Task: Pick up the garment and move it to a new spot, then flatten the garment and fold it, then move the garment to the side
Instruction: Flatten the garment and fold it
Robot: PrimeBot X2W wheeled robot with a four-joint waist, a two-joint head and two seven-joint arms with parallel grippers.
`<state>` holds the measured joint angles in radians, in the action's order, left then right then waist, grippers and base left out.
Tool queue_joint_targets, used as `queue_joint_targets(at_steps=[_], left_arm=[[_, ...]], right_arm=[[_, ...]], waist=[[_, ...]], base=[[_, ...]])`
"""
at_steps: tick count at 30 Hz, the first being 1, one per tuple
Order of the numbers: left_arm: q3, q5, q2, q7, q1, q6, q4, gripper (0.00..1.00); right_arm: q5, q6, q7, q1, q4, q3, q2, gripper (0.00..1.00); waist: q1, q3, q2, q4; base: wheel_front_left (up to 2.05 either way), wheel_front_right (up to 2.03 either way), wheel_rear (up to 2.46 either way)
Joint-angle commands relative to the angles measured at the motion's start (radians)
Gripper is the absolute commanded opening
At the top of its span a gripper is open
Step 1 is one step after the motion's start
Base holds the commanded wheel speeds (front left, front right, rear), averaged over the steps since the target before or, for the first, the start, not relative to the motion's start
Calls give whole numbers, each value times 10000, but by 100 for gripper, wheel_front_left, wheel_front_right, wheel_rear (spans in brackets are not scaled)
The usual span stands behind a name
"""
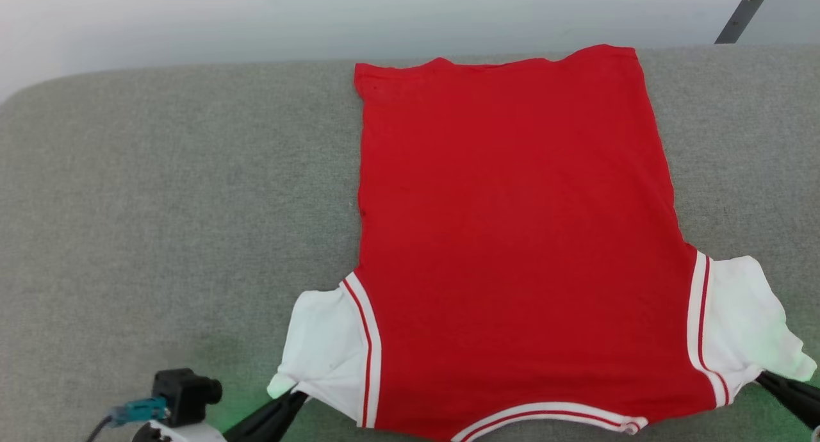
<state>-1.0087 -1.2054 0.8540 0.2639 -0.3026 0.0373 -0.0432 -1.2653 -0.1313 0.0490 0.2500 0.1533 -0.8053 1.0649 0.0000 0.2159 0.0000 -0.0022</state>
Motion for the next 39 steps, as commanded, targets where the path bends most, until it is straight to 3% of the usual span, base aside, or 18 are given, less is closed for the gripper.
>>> queue_joint_targets(at_steps=[1,9,15,17,18,19,25,32,36,39], left_arm=[[-18,31,-70,-23,38,-29,-30,0],[-253,-24,-1192,-112,-292,423,-1525,0],[-340,219,-1904,-113,-468,603,-2760,0],[-295,246,-2043,-105,-511,639,-3010,0],[-242,207,-2114,-90,-506,682,-3064,0],[-188,169,-2170,-81,-493,729,-3094,0],[31,330,-2325,-57,-397,853,-3208,0],[118,657,-2598,-54,-330,903,-2906,0],[2,933,-2765,-52,-550,922,-2717,0],[-122,1135,-2941,-43,-870,929,-2626,0]], right_arm=[[266,10,111,-165,41,91,-136,0],[1983,12,1463,158,1187,630,-2142,0],[2931,16,1795,212,1887,1122,-3336,2],[3260,16,1689,197,1901,1332,-3512,41],[3413,18,1633,207,1888,1443,-3562,96],[3554,24,1559,210,1862,1569,-3612,100],[4264,21,1795,-120,1030,2429,-3125,100],[4057,10,3008,-962,-1289,4964,-2281,100],[4157,9,4053,-356,-2019,6249,-2377,100],[4266,10,4892,685,-1876,6770,-2748,100]], waist=[[0,39,0,-5],[0,208,0,-103],[0,316,0,-81],[0,359,0,-84],[0,392,0,-97],[0,416,0,-115],[0,486,0,-203],[0,596,0,182],[0,810,0,614],[0,1089,0,1036]], base=[[0,0,0],[0,0,0],[0,0,0],[0,0,0],[0,0,0],[0,0,0],[0,0,0],[0,0,0],[0,0,0],[0,0,0]])
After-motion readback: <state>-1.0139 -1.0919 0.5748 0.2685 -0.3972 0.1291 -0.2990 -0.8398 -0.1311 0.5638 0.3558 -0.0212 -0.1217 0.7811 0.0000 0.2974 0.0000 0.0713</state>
